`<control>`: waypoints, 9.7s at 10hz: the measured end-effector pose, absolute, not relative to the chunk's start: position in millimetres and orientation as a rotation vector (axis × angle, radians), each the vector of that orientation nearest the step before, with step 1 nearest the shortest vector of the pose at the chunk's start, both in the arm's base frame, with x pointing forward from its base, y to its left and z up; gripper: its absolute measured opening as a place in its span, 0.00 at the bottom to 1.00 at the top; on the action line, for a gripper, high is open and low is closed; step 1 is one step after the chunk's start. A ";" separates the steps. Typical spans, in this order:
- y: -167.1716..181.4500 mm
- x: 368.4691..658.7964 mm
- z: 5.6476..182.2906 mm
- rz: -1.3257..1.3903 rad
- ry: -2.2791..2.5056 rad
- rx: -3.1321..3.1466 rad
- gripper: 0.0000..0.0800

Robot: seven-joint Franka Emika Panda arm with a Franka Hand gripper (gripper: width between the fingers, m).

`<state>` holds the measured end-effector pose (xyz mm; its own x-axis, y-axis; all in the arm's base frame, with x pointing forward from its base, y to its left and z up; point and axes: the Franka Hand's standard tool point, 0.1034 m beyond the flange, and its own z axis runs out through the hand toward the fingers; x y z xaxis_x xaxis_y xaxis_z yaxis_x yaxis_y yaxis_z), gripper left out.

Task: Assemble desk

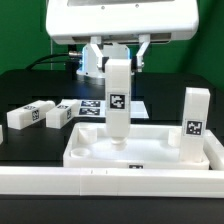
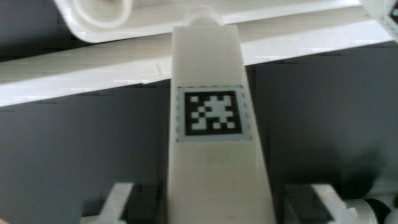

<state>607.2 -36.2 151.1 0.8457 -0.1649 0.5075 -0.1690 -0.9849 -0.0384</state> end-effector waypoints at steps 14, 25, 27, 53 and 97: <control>-66.0 600.8 146.3 0.800 -0.230 2.987 0.36; -65.7 596.8 122.0 0.812 -0.216 2.961 0.36; -66.3 597.6 121.8 0.832 -0.215 2.950 0.36; -66.9 613.5 119.9 0.079 -0.208 3.237 0.80; -52.2 612.8 111.5 0.090 0.491 3.117 0.42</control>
Offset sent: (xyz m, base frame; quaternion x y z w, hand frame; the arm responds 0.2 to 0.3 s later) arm 0.0000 0.0000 0.0000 0.0000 0.0000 0.0000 1.0000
